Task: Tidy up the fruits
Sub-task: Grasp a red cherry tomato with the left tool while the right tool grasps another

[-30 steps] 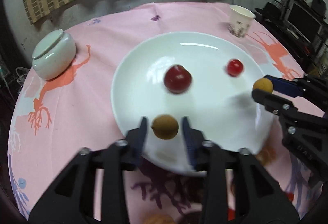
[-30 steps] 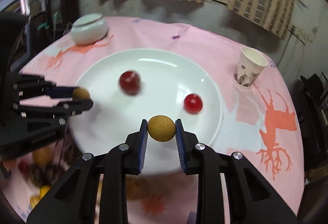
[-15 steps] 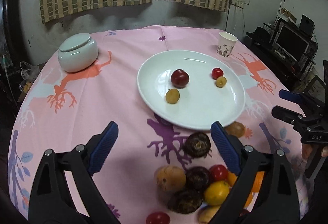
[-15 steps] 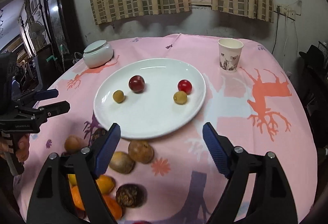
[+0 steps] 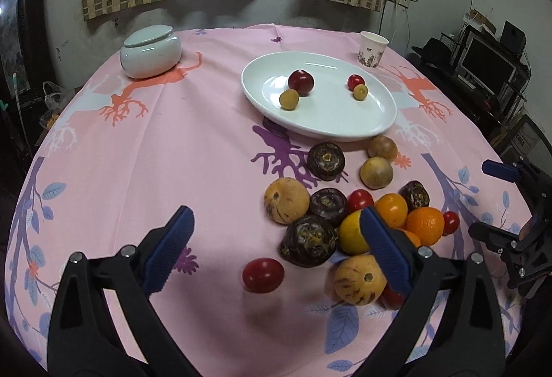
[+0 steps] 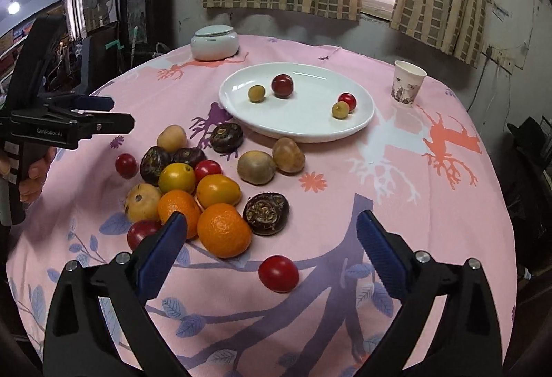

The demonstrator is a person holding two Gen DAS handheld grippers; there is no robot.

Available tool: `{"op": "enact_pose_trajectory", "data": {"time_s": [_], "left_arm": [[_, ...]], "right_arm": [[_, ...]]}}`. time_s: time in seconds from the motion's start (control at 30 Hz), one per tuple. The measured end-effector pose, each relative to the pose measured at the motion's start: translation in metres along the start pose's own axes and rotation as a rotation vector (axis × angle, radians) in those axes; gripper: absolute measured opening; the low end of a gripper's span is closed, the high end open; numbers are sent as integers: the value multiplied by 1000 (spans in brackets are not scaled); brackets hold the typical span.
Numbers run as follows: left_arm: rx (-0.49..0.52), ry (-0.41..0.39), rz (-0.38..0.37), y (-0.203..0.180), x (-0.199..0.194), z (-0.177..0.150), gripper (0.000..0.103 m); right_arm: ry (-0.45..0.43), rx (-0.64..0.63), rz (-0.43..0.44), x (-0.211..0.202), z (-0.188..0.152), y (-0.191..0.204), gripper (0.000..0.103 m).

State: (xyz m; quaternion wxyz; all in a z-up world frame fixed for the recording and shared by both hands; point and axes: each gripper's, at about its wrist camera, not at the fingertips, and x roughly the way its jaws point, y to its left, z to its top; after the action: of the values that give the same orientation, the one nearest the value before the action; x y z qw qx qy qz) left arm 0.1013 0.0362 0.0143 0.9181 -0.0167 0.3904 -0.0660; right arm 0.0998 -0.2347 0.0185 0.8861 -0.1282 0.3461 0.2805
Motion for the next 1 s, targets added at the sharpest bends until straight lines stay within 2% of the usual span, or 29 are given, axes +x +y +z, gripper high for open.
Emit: {"op": "enact_pose_trajectory", "data": {"time_s": [0.1, 0.17, 0.3, 0.43, 0.53, 0.63, 0.77, 1.0], "left_arm": [[44, 7, -32, -4, 7, -5, 100], [52, 0, -25, -2, 11, -9, 100], [117, 53, 0, -1, 18, -14, 100], [80, 103, -32, 11, 20, -17, 100], [68, 111, -44, 16, 19, -18, 100], [103, 130, -23, 13, 25, -22, 100], [157, 193, 13, 4, 40, -30, 100], [109, 211, -19, 13, 47, -31, 99]], "right_arm": [[-6, 10, 54, 6, -8, -2, 100], [24, 26, 60, 13, -12, -7, 100], [89, 38, 75, 22, -18, -8, 100], [105, 13, 96, 23, -20, -1, 100], [130, -2, 112, 26, -23, 4, 100], [142, -21, 118, 27, -25, 9, 100], [144, -17, 93, 28, -26, 8, 100], [152, -4, 69, 30, -26, 4, 100]]}}
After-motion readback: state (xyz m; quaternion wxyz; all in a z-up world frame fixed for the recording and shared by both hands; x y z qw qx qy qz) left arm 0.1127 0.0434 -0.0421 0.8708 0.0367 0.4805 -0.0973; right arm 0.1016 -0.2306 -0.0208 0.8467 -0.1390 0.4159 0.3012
